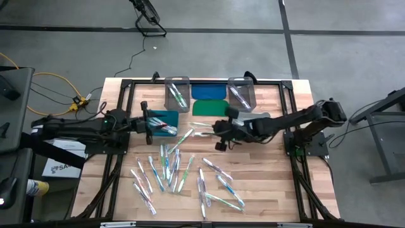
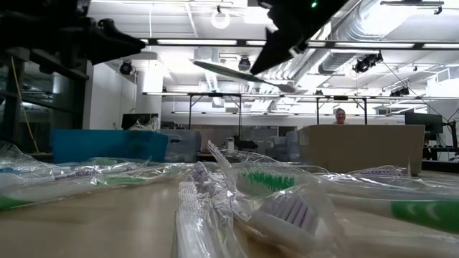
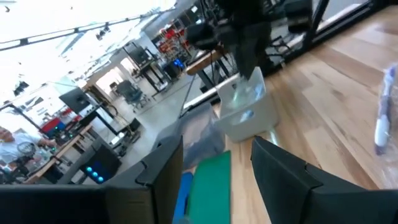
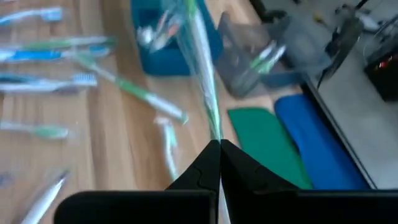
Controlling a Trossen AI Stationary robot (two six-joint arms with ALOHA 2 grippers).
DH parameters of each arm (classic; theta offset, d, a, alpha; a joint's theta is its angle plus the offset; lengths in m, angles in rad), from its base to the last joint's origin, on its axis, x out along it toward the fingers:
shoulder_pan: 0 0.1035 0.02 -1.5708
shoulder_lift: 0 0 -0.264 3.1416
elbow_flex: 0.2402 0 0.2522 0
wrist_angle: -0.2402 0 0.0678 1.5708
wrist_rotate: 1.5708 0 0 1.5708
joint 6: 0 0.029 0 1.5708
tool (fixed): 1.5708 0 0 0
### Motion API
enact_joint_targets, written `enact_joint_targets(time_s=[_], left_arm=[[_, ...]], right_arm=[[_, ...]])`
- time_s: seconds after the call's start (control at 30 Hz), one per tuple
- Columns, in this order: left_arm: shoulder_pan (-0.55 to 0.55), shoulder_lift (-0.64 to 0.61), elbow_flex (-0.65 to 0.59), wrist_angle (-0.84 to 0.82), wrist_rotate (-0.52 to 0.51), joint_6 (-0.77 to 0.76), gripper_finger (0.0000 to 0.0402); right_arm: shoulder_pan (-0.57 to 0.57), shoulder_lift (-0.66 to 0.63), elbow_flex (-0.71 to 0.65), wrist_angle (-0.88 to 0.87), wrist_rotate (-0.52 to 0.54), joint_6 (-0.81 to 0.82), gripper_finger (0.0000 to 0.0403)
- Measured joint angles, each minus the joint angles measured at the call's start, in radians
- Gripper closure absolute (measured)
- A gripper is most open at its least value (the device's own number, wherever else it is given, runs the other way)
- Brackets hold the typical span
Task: Pick & Place Toothbrushes
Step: Put the green toothbrush into the left black bin
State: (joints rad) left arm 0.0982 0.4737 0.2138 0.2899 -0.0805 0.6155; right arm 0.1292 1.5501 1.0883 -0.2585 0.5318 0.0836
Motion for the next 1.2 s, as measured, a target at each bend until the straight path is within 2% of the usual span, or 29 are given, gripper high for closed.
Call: enact_joint_targets(time_s=[0.13,0.3,0.43,0.57,0.67,0.87,1.2], left_arm=[[0.0,0.13,0.0,0.121,0.026,0.001,0.0219],[0.047,0.287,0.0,0.328,0.069,-0.019,0.0219],[0.144,0.419,0.001,0.55,0.195,-0.092,0.0219],[0.229,0.559,0.025,0.747,0.359,-0.223,0.0219],[0.25,0.657,0.079,0.813,0.43,-0.292,0.0219],[0.234,0.813,0.239,0.825,0.542,-0.333,0.0219],[0.192,0.898,0.382,0.815,0.576,-0.352,0.0219]], right_arm=[[-0.049,-0.028,-0.073,0.185,-0.045,-0.084,0.04],[-0.11,-0.092,-0.23,0.544,-0.179,-0.173,0.0401],[-0.158,-0.106,-0.368,0.905,-0.319,-0.226,0.0401],[-0.194,-0.09,-0.431,1.12,-0.411,-0.271,0.0401],[-0.207,-0.088,-0.431,1.174,-0.48,-0.296,0.0401],[-0.215,-0.065,-0.42,1.228,-0.52,-0.317,0.0401],[-0.193,-0.063,-0.42,1.213,-0.508,-0.32,0.0401]])
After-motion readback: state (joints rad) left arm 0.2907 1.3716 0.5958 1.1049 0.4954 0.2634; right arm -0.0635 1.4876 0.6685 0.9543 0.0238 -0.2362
